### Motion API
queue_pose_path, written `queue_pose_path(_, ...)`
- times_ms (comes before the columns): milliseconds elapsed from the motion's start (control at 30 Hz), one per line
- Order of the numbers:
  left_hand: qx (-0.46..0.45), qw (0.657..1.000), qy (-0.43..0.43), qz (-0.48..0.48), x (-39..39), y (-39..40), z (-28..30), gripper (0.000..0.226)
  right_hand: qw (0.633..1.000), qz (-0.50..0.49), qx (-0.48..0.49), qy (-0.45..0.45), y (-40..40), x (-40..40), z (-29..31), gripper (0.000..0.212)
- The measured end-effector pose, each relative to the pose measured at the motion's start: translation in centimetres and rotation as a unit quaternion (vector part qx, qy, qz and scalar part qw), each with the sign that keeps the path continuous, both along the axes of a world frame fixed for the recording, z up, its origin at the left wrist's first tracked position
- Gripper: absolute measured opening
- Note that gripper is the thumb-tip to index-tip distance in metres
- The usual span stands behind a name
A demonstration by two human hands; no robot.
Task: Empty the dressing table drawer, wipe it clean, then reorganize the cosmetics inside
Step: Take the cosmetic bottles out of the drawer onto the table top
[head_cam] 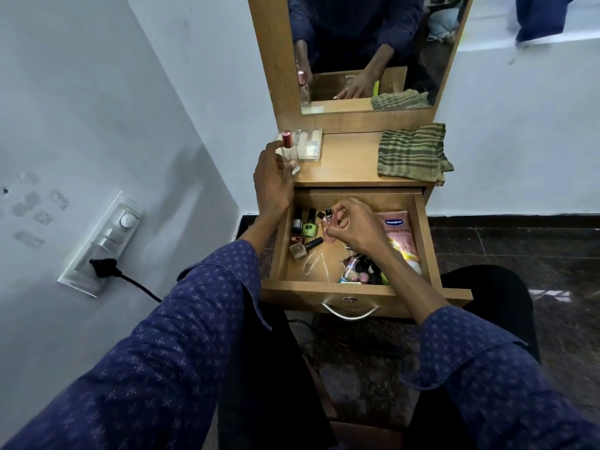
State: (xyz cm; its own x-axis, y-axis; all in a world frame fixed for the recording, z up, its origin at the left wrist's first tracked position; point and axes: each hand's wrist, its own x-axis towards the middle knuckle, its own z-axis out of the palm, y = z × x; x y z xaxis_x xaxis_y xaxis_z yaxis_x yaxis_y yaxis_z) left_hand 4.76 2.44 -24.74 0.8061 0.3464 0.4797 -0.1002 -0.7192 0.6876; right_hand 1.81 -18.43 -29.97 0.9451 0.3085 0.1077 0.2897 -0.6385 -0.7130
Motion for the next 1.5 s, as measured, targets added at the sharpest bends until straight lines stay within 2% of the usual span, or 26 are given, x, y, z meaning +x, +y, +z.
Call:
queue_pose_path(267, -0.012, 0.995, -0.002, 0.095, 0.6, 0.1, -0.3, 0.038, 1.000, -0.003, 0.001, 0.002, 0.0, 0.3, -0.3, 0.045)
queue_pose_path(433, -0.037, 0.996, 0.019, 0.073, 0.4, 0.5, -0.4, 0.035, 1.000, -0.002, -0.004, 0.007, 0.1, 0.3, -0.1, 0.045)
queue_pose_path(600, -0.054, 0.997, 0.018, 0.057, -0.9, 0.5, -0.6, 0.053, 1.000, 0.000, -0.010, 0.009, 0.2, 0.3, -0.1, 0.045)
queue_pose_path(667, -0.046, 0.997, -0.006, 0.064, -2.1, -0.1, -0.9, 0.048, 1.000, 0.004, -0.008, 0.007, 0.2, 0.2, 0.0, 0.045)
queue_pose_path(733, -0.041, 0.998, -0.003, 0.037, -3.9, -0.9, -1.5, 0.033, 1.000, 0.005, -0.010, 0.008, 0.2, 0.1, 0.1, 0.045)
queue_pose_path(833, 0.068, 0.989, 0.086, -0.097, -6.0, -0.9, -3.1, 0.018, 1.000, 0.012, -0.011, 0.007, 0.2, 0.1, 0.1, 0.044)
queue_pose_path(900, 0.195, 0.953, 0.154, -0.175, -6.8, -0.3, -3.7, 0.020, 1.000, 0.018, -0.018, 0.010, 0.2, 0.0, 0.3, 0.043)
queue_pose_path(967, 0.283, 0.925, 0.182, -0.176, -7.4, 0.1, -4.0, 0.028, 0.999, 0.027, -0.025, 0.015, 0.0, 0.0, 0.3, 0.043)
queue_pose_path(1033, 0.334, 0.907, 0.198, -0.160, -7.7, 0.1, -4.0, 0.033, 0.999, 0.033, -0.018, 0.024, -0.2, -0.2, 0.2, 0.045)
queue_pose_path(1133, 0.419, 0.863, 0.232, -0.159, -7.4, -0.4, -3.8, 0.037, 0.999, 0.039, -0.011, 0.035, -0.3, -0.4, 0.3, 0.046)
queue_pose_path(1233, 0.463, 0.832, 0.271, -0.142, -6.9, -1.2, -3.5, 0.036, 0.998, 0.041, -0.014, 0.037, -0.4, -0.5, 0.3, 0.046)
queue_pose_path(1367, 0.502, 0.810, 0.280, -0.115, -6.9, -1.8, -3.6, 0.042, 0.998, 0.043, 0.002, 0.038, -0.4, -0.6, 0.4, 0.045)
queue_pose_path(1500, 0.492, 0.821, 0.264, -0.116, -7.5, -2.0, -3.9, 0.038, 0.998, 0.022, 0.051, 0.032, -0.4, -0.4, 0.6, 0.046)
